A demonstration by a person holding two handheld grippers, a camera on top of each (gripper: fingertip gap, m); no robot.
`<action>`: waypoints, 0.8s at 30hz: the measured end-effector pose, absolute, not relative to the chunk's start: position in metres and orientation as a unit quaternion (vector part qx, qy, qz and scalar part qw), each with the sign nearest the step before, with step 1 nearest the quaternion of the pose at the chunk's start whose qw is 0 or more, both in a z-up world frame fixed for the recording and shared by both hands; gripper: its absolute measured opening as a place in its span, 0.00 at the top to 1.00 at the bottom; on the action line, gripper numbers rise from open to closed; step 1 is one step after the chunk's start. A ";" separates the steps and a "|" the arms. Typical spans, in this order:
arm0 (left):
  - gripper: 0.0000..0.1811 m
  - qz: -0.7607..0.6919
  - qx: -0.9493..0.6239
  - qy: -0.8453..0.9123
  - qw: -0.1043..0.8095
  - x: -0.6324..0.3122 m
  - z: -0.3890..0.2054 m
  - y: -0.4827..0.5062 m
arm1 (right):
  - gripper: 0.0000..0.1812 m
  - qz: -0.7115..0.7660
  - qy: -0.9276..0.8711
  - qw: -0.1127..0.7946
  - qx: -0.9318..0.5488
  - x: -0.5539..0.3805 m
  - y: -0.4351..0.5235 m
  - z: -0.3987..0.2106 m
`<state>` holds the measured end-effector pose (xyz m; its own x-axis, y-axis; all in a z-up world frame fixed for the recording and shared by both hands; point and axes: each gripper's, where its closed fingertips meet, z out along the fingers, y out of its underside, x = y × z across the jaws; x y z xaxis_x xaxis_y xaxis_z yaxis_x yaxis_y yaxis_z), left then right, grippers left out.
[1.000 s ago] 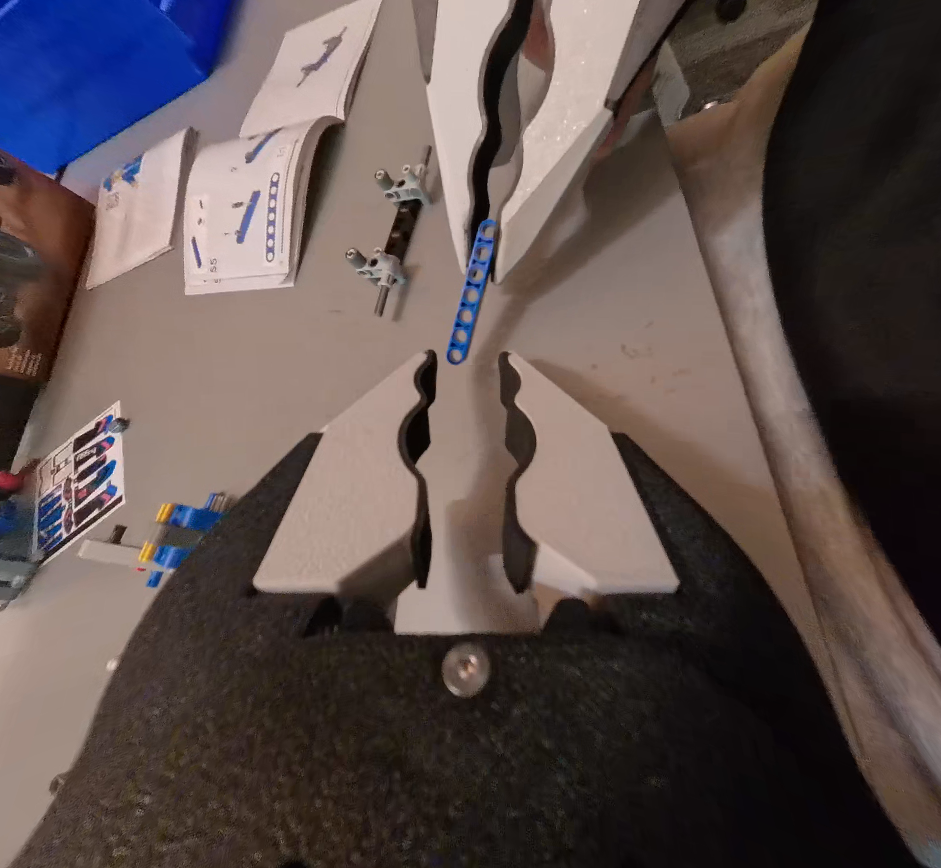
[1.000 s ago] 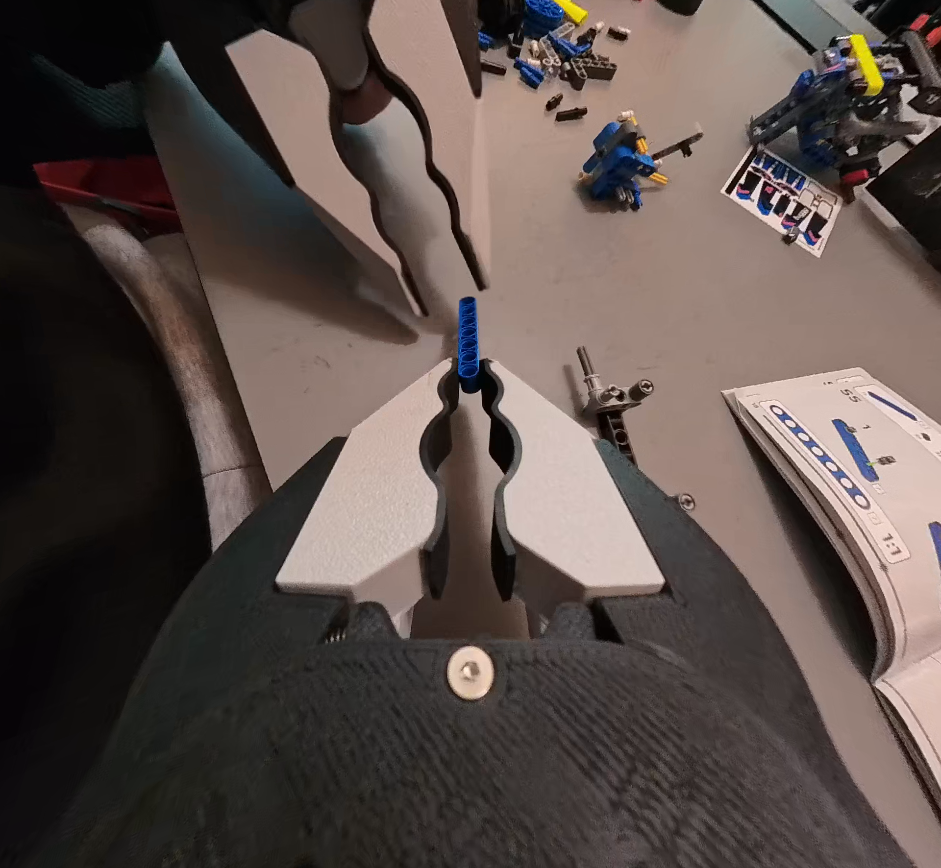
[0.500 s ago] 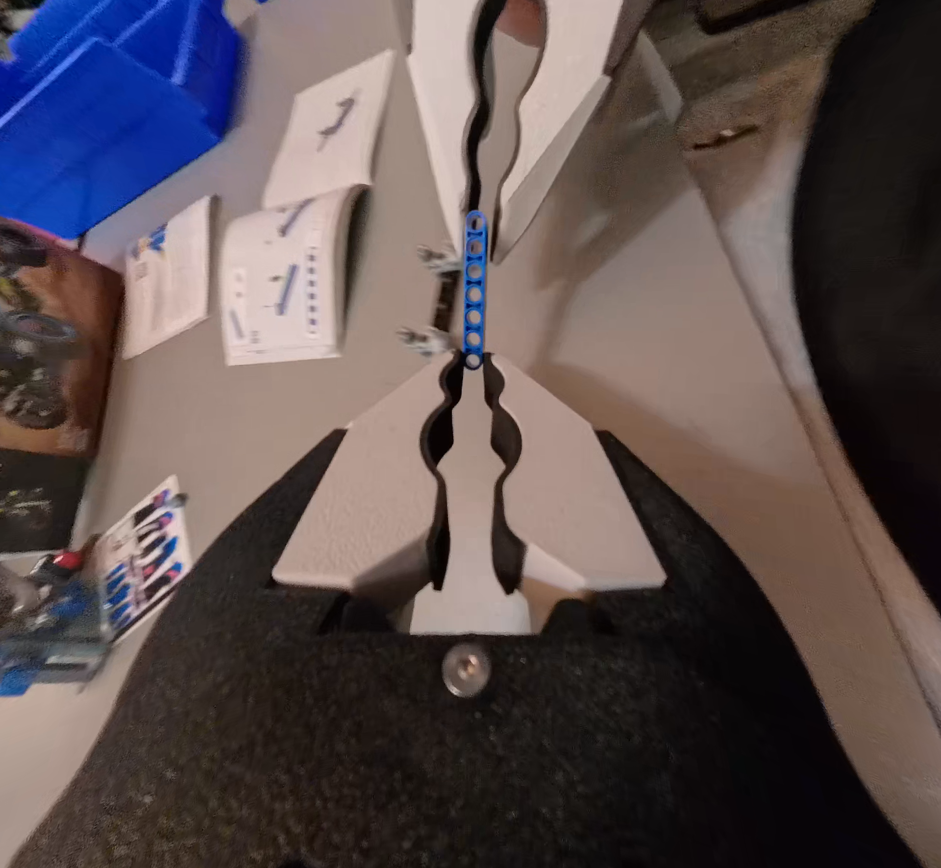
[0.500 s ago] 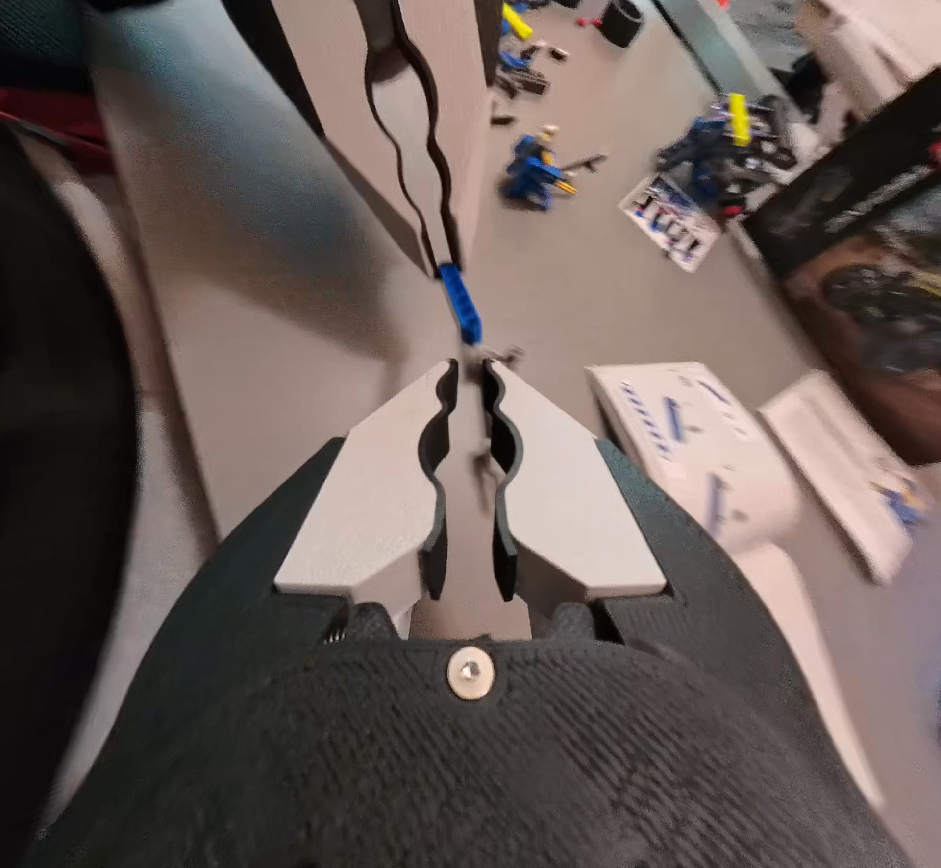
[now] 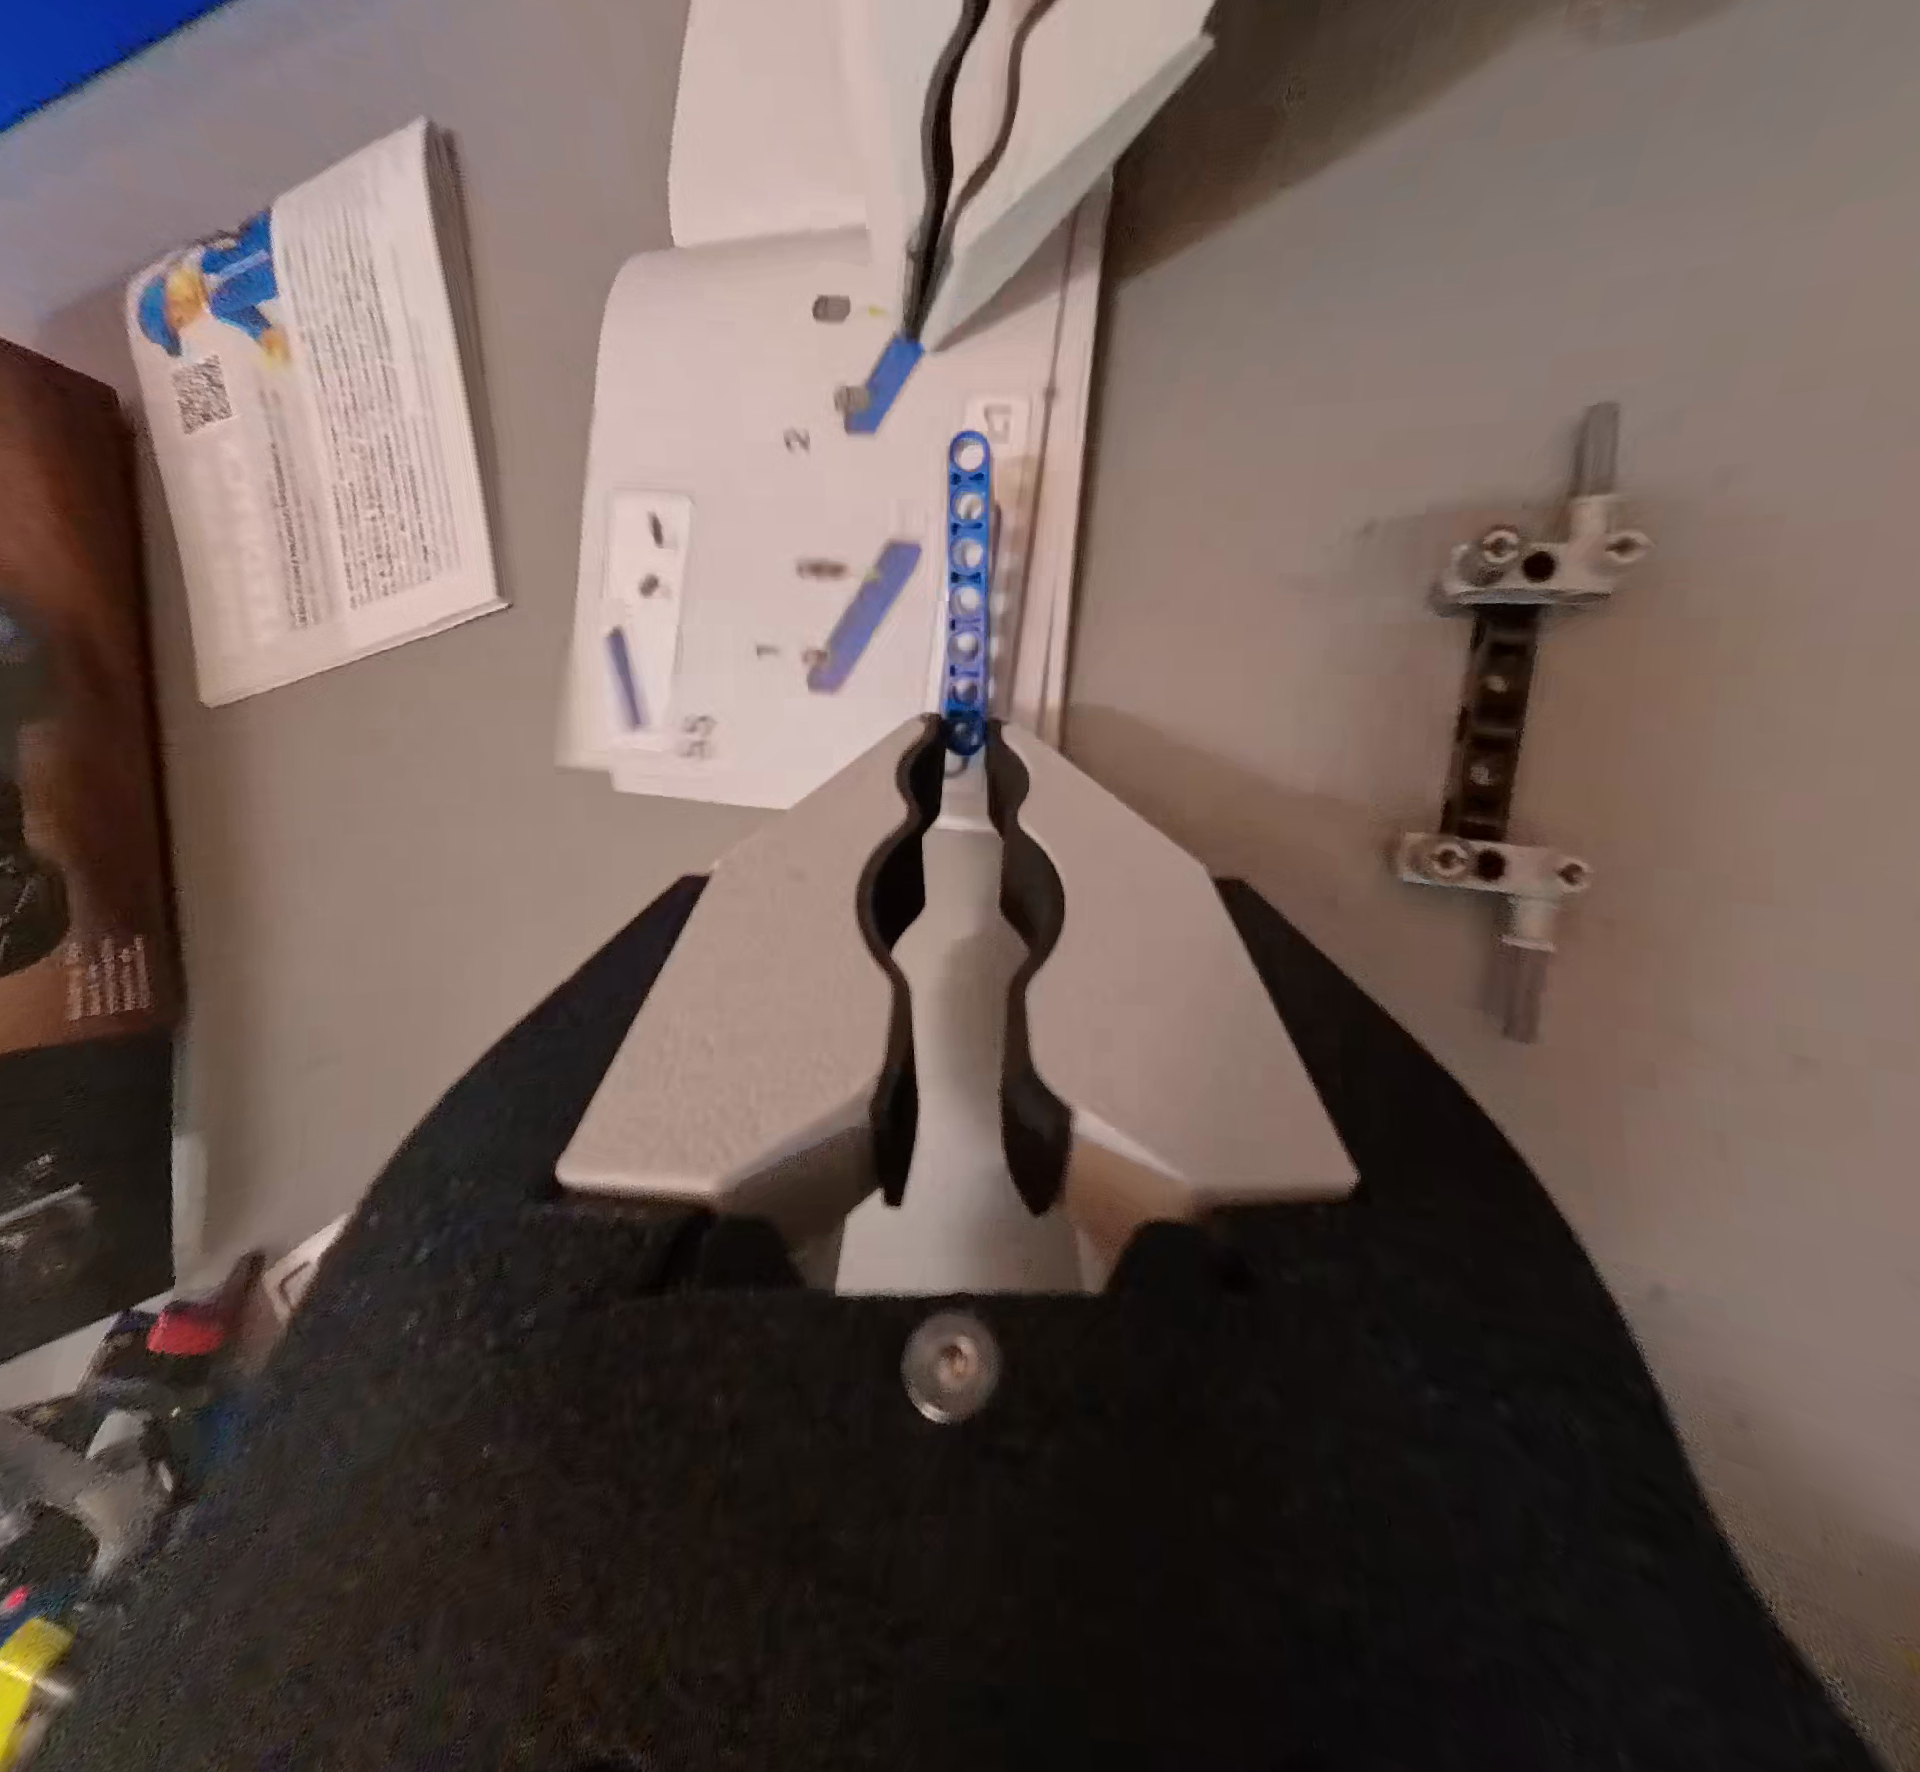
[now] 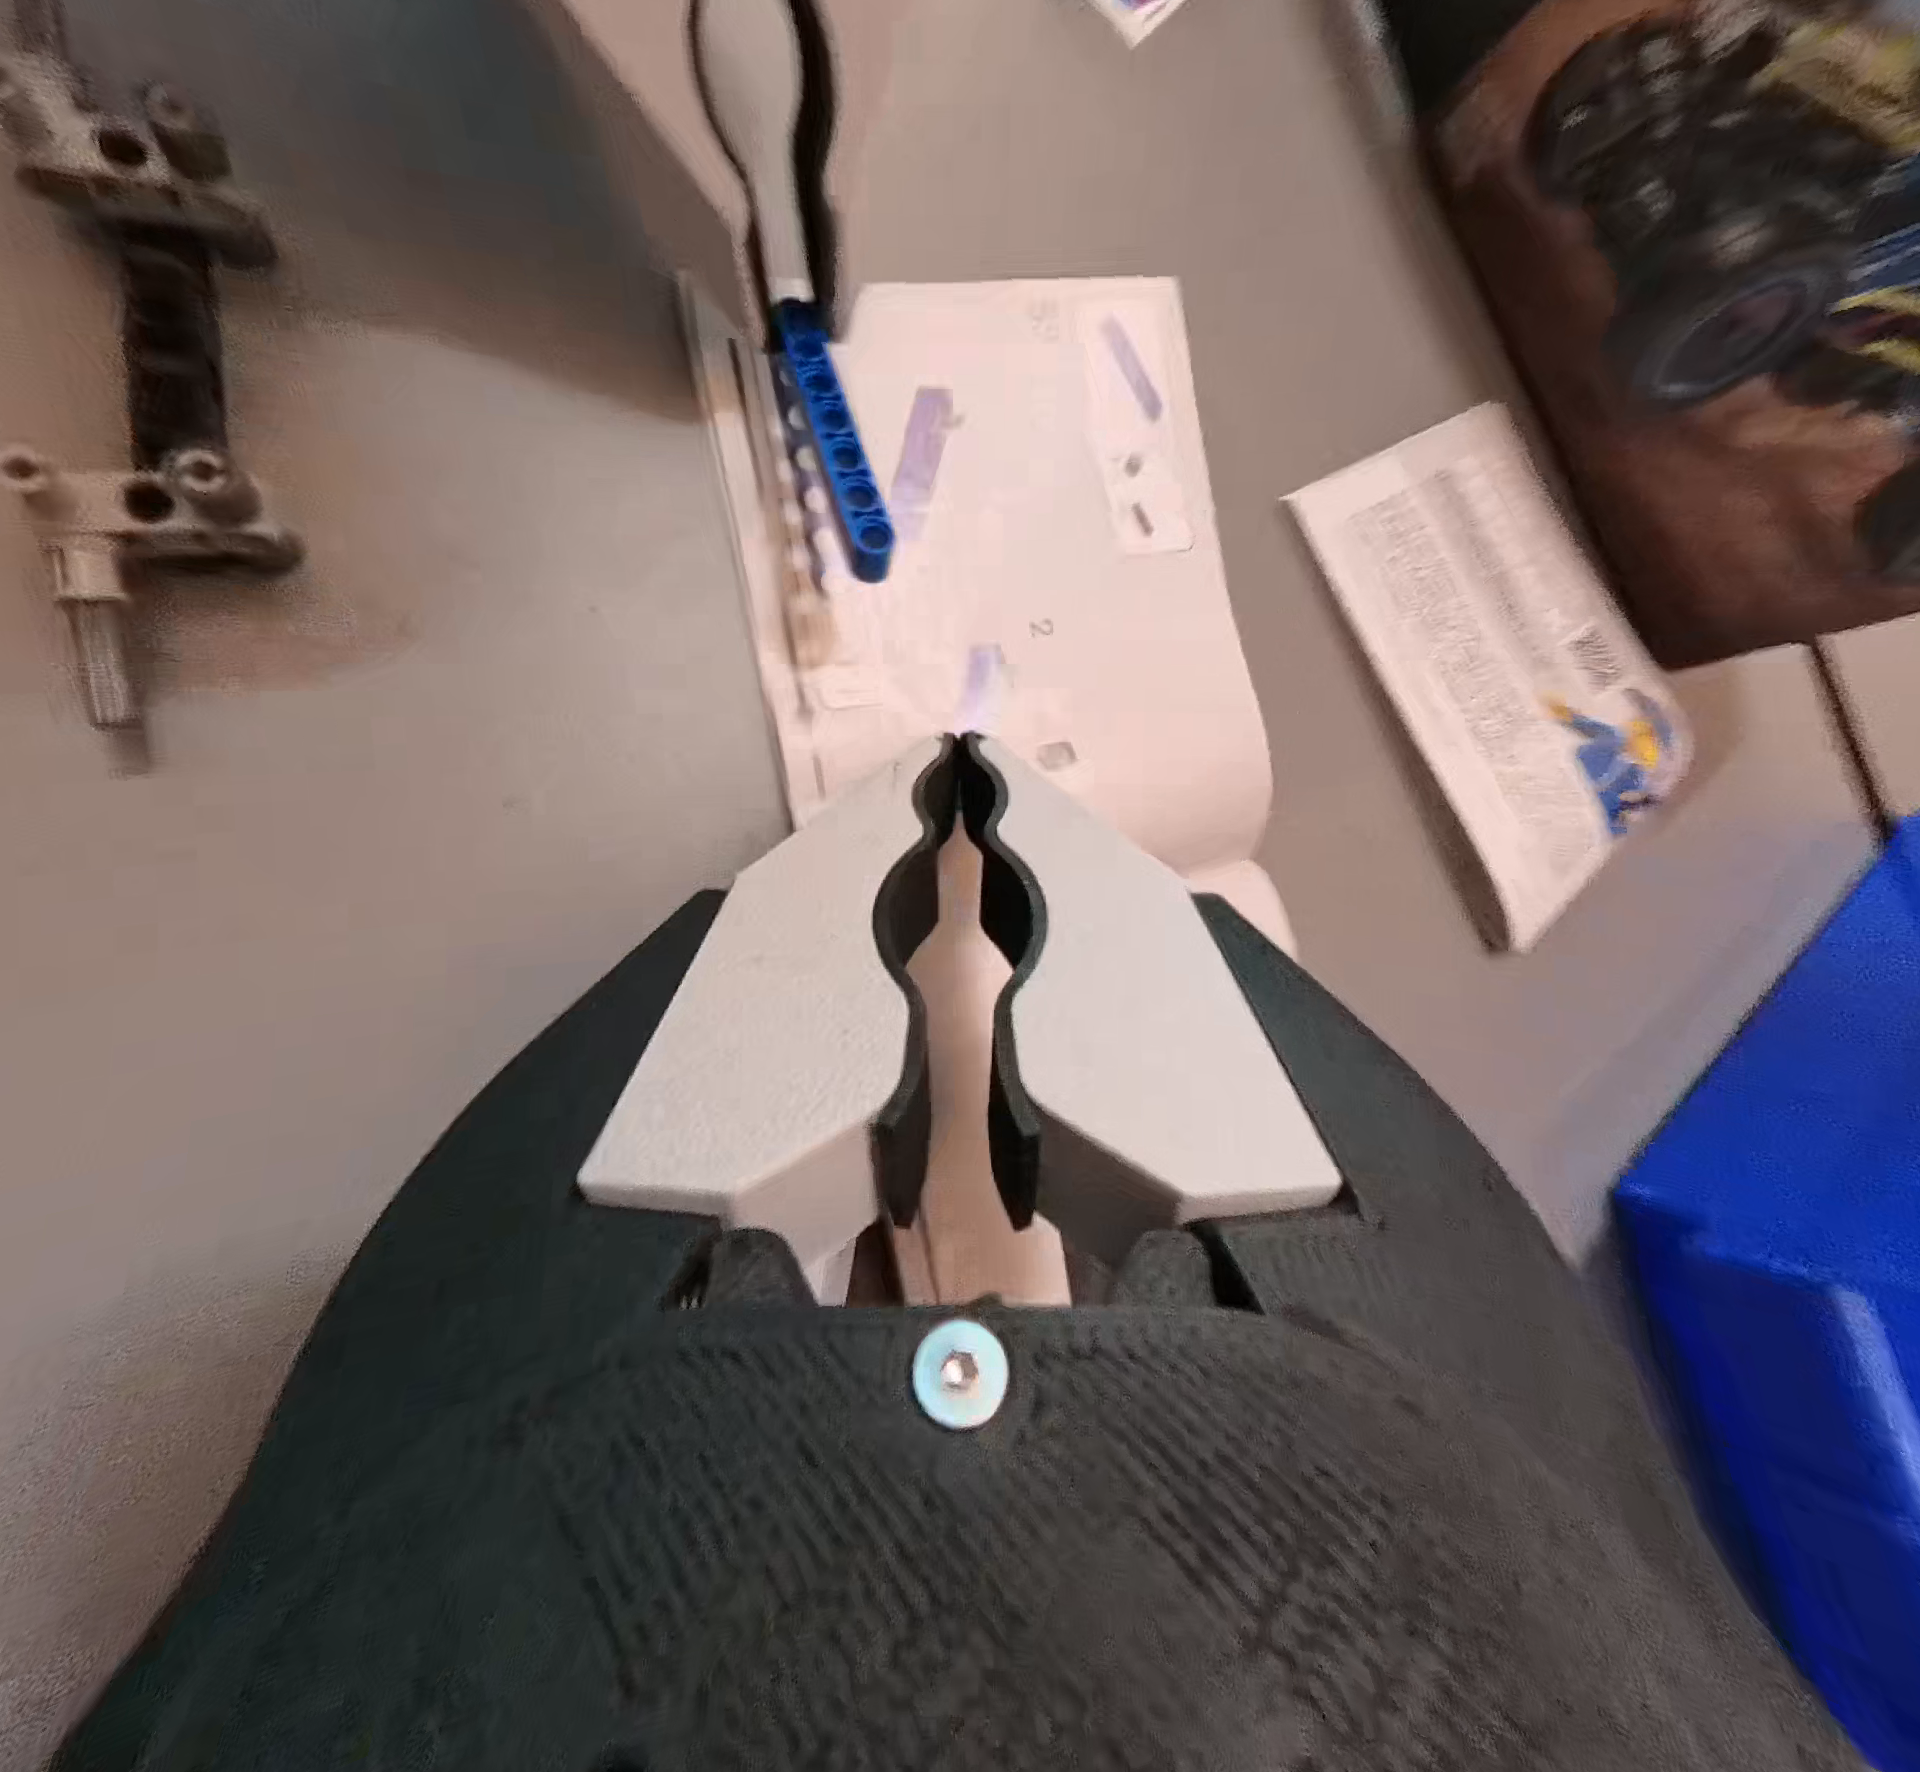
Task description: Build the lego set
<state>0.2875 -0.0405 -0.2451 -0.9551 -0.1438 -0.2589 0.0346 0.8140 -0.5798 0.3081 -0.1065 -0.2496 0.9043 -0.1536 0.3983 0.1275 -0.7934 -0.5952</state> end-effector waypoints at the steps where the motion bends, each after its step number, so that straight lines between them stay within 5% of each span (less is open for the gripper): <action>1: 0.98 -0.298 -0.022 0.943 0.144 0.288 -0.247 -0.042 | 1.00 -0.212 0.003 0.325 -0.922 0.307 -0.104 -0.254; 24: 0.91 -0.269 -0.018 0.958 0.100 0.284 -0.250 -0.040 | 1.00 -0.193 0.012 0.376 -0.906 0.306 -0.100 -0.253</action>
<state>0.2839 -0.0395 -0.2504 -0.9795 -0.0877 -0.1811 0.0193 0.8551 -0.5181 0.3060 -0.1003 -0.2530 0.9255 -0.1668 0.3401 0.1227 -0.7173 -0.6859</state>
